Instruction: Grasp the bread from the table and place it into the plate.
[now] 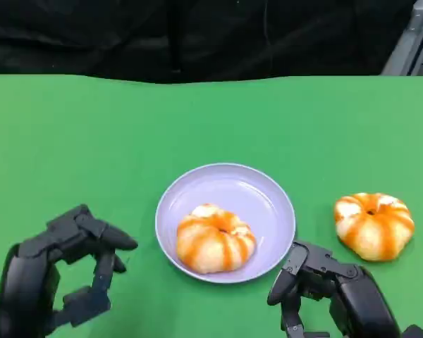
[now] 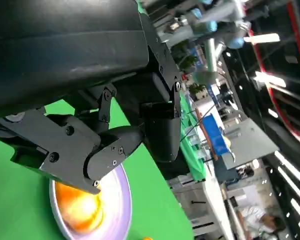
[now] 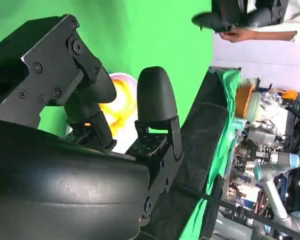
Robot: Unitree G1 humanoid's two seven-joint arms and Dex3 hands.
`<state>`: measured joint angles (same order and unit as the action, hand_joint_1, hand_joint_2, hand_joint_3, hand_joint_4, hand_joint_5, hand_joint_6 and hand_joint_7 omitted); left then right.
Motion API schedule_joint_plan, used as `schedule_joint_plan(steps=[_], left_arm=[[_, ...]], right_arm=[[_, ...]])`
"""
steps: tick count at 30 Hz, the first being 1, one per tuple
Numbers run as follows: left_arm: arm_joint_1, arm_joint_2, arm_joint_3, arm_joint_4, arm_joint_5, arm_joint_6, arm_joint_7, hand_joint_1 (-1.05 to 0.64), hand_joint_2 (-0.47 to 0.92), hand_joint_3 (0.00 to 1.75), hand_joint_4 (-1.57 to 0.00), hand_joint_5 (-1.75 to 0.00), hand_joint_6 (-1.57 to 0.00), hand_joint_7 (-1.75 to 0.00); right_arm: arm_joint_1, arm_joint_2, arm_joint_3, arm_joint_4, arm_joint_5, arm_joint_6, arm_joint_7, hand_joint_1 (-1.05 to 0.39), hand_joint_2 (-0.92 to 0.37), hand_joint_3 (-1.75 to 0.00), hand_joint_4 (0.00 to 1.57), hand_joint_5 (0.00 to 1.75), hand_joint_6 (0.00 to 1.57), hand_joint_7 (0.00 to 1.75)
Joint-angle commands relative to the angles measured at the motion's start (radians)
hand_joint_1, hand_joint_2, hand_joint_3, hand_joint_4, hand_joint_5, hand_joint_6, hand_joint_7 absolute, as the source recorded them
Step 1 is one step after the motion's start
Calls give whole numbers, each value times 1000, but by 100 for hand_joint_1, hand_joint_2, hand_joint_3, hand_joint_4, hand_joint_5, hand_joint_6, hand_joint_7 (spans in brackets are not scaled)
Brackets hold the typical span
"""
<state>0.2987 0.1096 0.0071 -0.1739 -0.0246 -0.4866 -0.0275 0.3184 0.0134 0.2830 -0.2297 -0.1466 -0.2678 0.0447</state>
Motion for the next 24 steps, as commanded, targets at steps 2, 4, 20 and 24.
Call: schedule_joint_plan(steps=[2,4,20,24], left_arm=[[54,4,23,-36,-52,55,-32,-4,43,135,-77,-173,-74,-152],[60,-1,21,-30,-76,71,-47,-1,43,139,-79,-174,-76,-157],[55,-68,-7,45,-77,82,-67,-8,42,134,-81,-174,-78,-155],[50,-69,-6,54,-72,68,-73,-9,39,139,-81,-174,-78,-156]], right_arm=[[7,-12,-14,-28,17,17,4,13,-32,-148,84,172,73,154],[8,-14,-16,-31,20,18,5,14,-32,-148,84,171,73,154],[20,-60,-83,-24,0,-44,4,18,-28,-147,92,161,79,146],[28,-59,-84,-31,0,-40,4,19,-28,-147,93,160,79,144]])
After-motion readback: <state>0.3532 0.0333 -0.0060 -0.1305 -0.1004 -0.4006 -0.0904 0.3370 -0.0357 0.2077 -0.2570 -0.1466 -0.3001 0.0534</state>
